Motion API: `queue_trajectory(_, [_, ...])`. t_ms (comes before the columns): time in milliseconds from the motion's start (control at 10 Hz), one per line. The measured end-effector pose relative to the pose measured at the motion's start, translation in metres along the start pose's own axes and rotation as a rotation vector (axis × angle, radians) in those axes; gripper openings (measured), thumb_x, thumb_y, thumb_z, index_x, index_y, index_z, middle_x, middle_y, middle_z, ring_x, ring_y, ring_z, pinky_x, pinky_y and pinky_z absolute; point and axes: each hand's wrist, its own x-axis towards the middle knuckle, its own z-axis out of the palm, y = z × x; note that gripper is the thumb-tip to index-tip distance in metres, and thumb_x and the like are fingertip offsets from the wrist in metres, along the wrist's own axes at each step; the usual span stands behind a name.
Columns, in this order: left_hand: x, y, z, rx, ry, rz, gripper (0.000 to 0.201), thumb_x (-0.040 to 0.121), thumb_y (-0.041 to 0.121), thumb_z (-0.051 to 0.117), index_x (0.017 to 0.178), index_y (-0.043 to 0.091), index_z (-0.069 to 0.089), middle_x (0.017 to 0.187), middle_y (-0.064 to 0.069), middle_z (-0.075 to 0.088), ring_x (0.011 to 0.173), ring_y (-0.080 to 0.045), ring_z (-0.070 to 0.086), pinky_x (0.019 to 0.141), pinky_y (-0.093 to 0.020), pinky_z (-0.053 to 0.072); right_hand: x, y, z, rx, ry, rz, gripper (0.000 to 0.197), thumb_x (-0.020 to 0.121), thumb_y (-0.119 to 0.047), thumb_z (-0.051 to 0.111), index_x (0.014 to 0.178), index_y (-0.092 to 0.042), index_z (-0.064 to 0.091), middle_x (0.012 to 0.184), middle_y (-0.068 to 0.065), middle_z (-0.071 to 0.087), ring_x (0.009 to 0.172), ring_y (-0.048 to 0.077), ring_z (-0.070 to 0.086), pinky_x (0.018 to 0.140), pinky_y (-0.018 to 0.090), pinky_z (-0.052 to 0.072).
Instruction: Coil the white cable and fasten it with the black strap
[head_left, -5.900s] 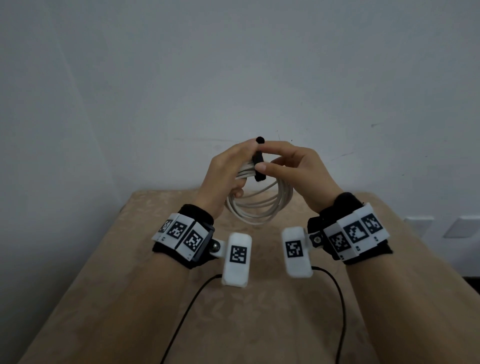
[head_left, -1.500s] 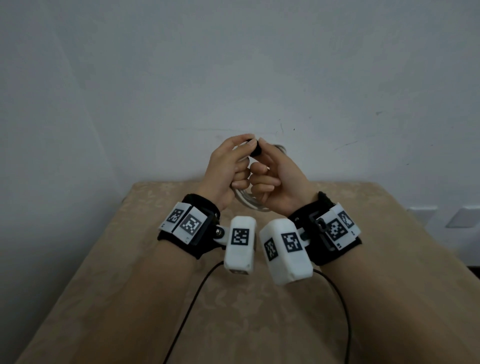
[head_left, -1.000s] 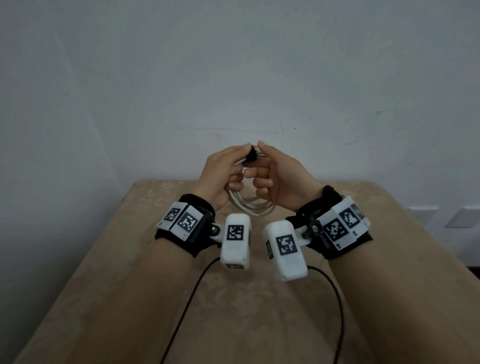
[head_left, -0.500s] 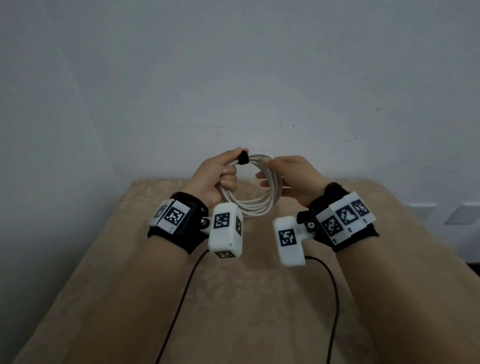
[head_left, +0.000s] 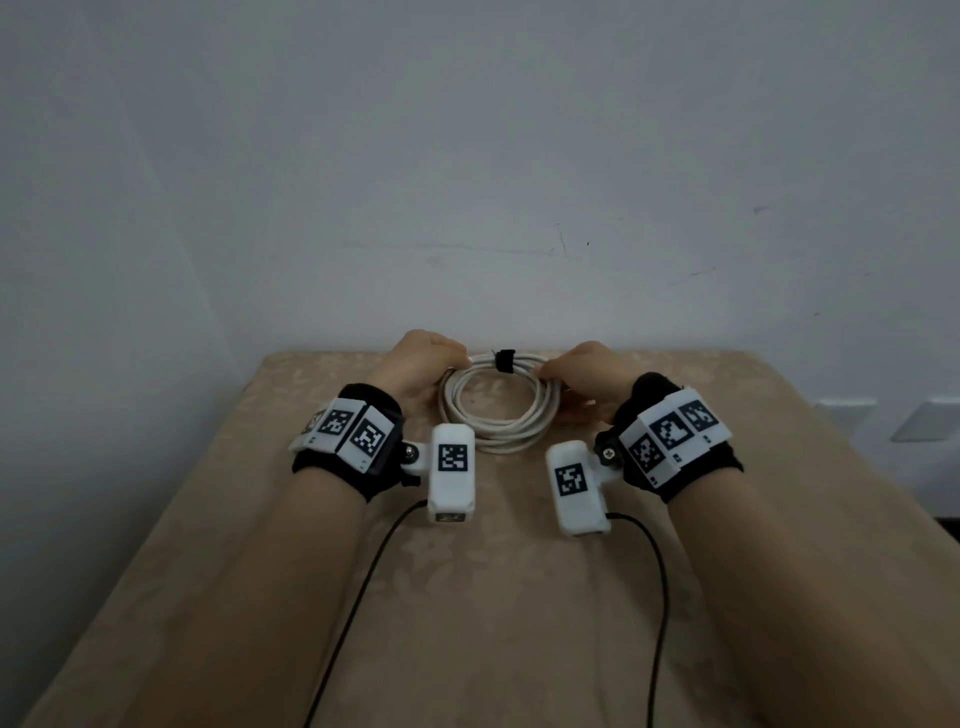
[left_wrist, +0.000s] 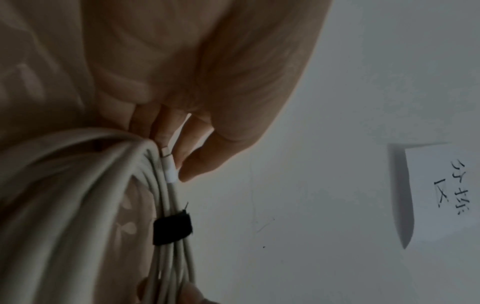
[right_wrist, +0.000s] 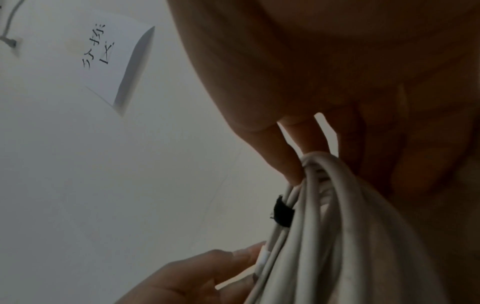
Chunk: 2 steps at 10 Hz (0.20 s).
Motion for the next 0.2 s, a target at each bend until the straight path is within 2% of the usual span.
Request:
queue_trajectory(100, [-0.0014,0.0033,0.0007,0.017,-0.002,-0.010,0.007,0.086,-0.001,0.056,0.090,0.004,0.058,0.088,-0.014,0.053,0.077,-0.023,0.051,0.070,-0.031,0.042,0.0043,0.0019,-0.0005,-0.078,0.038,-0.041,0.029,0.090,-0.009,0.058,0.062,-0.008,0.048,0.050,0.005,0.045,0.043,0.017,0.044,0.045,0.024,0.034])
queue_trajectory(200, [0.0009,0.0075,0.0005,0.023,0.063,0.051,0.007,0.087,0.001,0.056,0.088,0.007,0.060,0.091,-0.013,0.057,0.089,-0.022,0.052,0.079,-0.031,0.041,0.0043,-0.0004,0.0000,-0.034,0.064,-0.089,0.015,0.089,-0.010,0.058,0.081,0.002,0.063,0.063,0.007,0.043,0.054,0.018,0.040,0.052,0.027,0.032])
